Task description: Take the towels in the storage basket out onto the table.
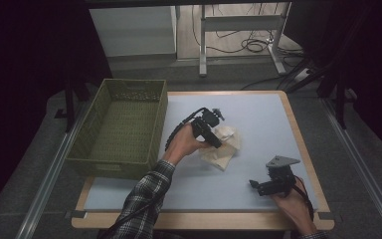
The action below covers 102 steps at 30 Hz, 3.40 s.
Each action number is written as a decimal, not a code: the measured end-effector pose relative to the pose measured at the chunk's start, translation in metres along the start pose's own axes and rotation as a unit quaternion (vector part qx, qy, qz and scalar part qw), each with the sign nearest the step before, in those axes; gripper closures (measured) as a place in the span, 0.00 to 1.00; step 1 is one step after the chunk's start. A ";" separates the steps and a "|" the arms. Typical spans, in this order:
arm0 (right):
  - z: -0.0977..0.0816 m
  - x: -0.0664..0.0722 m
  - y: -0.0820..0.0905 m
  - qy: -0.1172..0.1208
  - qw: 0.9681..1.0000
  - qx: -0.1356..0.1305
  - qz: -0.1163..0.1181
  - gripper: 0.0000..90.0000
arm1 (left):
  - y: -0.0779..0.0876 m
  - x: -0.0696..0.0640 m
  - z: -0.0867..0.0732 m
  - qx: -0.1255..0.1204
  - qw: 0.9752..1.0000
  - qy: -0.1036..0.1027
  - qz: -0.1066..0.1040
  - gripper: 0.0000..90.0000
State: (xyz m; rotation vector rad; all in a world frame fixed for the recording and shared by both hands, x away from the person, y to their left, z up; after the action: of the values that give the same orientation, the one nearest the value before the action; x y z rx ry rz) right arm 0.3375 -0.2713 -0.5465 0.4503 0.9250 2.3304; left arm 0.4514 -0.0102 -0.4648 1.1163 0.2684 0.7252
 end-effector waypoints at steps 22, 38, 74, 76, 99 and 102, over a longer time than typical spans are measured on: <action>0.025 0.011 -0.005 0.006 0.998 -0.017 0.059 0.43 | 0.011 0.033 -0.040 0.011 0.998 0.042 0.049 0.42; 0.077 0.041 -0.055 0.056 0.992 -0.008 0.112 0.65 | 0.013 0.032 -0.059 0.013 0.999 0.040 0.020 0.46; 0.035 0.016 0.006 0.043 0.995 0.000 0.090 0.77 | 0.008 -0.031 -0.032 -0.058 0.996 -0.015 -0.072 0.34; 0.036 0.020 0.000 0.049 0.995 0.005 0.092 0.75 | 0.005 -0.039 -0.027 -0.059 0.995 -0.024 -0.076 0.35; 0.047 0.031 -0.012 0.060 0.993 0.002 0.105 0.67 | -0.024 0.002 -0.048 -0.027 0.996 0.083 0.018 0.66; 0.050 0.034 -0.014 0.063 0.992 0.003 0.110 0.66 | -0.019 0.005 -0.049 -0.031 0.995 0.089 0.033 0.61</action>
State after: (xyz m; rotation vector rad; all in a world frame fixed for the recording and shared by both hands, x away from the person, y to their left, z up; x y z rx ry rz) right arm 0.3420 -0.2160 -0.5179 0.4292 0.9860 2.5809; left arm 0.4359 0.0236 -0.5025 1.0072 0.3597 0.8879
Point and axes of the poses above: each handheld gripper's, and its own axes: y roughly backward along the jaws, z roughly out of its top, x roughly to its left, the point moved 2 cm from there along -y, roughly forward along the jaws, and after that the axes turned 11 degrees about z, right-handed, at the moved point
